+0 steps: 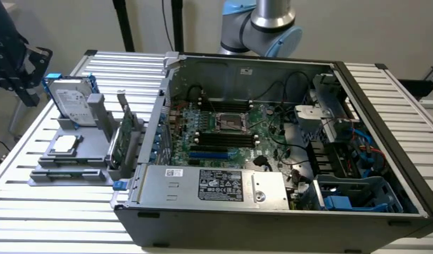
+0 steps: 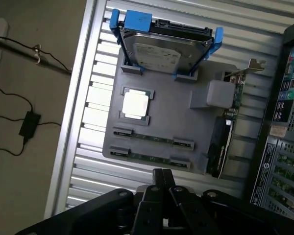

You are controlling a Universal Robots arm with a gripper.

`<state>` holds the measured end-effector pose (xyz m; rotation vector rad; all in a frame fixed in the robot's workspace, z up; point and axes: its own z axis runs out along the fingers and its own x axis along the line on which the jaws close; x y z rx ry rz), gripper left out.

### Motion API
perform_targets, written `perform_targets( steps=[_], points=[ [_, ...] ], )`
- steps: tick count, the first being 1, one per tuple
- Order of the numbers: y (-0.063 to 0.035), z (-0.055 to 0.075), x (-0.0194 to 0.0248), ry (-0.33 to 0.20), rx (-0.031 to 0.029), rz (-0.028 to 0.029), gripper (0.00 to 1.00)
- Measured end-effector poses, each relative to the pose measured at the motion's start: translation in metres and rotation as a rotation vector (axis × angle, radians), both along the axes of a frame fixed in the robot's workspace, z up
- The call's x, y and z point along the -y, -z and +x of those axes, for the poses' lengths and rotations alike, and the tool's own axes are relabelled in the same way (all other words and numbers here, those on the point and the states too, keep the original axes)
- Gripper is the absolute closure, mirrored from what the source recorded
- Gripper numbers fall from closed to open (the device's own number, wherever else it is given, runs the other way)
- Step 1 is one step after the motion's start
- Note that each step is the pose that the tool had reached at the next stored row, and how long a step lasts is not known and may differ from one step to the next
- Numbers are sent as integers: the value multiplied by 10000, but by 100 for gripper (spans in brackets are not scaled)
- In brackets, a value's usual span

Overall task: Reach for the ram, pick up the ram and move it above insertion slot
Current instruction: 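Pick up the ram and move it above insertion slot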

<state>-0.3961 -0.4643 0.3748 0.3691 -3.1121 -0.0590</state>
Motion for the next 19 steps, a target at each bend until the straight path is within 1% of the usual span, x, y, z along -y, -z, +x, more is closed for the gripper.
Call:
perform_targets(
  steps=[19],
  points=[
    [0,0,0,-3455,-1,-1,89]
  ],
)
